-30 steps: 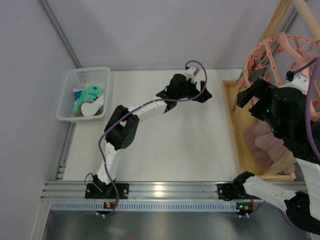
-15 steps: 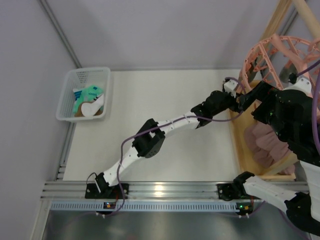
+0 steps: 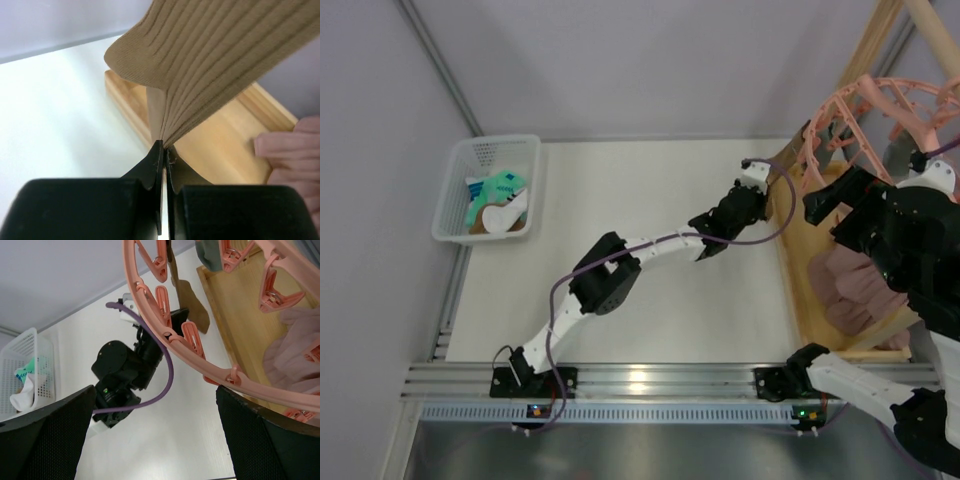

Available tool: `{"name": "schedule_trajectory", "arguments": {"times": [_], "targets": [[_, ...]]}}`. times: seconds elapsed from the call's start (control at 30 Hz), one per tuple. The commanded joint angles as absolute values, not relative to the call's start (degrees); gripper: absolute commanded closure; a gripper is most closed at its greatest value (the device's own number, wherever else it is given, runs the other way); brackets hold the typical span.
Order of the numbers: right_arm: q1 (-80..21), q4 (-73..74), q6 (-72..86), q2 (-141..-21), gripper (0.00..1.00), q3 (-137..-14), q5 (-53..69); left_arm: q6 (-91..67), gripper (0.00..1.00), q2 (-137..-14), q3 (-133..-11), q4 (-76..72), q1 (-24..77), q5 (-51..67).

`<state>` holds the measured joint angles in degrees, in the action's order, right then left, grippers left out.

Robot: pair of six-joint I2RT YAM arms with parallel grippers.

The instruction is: Remove the socks clipped to the hanger

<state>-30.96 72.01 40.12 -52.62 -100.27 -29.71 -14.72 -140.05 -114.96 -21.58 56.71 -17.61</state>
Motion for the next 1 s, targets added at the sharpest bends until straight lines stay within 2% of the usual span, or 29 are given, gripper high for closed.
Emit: {"name": "schedule_trajectory", "arguments": {"times": [0.0, 0.4, 0.7, 0.97], "targets": [[-30.94, 71.9, 39.82, -51.94, 0.01, -102.48, -31.02, -10.82, 1.0, -127.3, -106.56, -24.26, 60.11, -22.32], [-30.94, 74.52, 40.52, -52.91, 0.01, -109.77, -31.11, -4.41, 1.0, -109.7, -84.83, -24.17, 74.07, -30.14], [-30.85, 79.01, 39.2, -53.35, 0.01, -116.71, -32.61, -3.87, 1.0, -104.69, -74.29, -24.17, 86.02, -39.97], [-30.94, 80.24, 37.97, -53.35, 0.01, -118.92, -32.34, -3.79, 1.0, -107.22, -74.26, -24.08, 96.58, -38.67]]}}
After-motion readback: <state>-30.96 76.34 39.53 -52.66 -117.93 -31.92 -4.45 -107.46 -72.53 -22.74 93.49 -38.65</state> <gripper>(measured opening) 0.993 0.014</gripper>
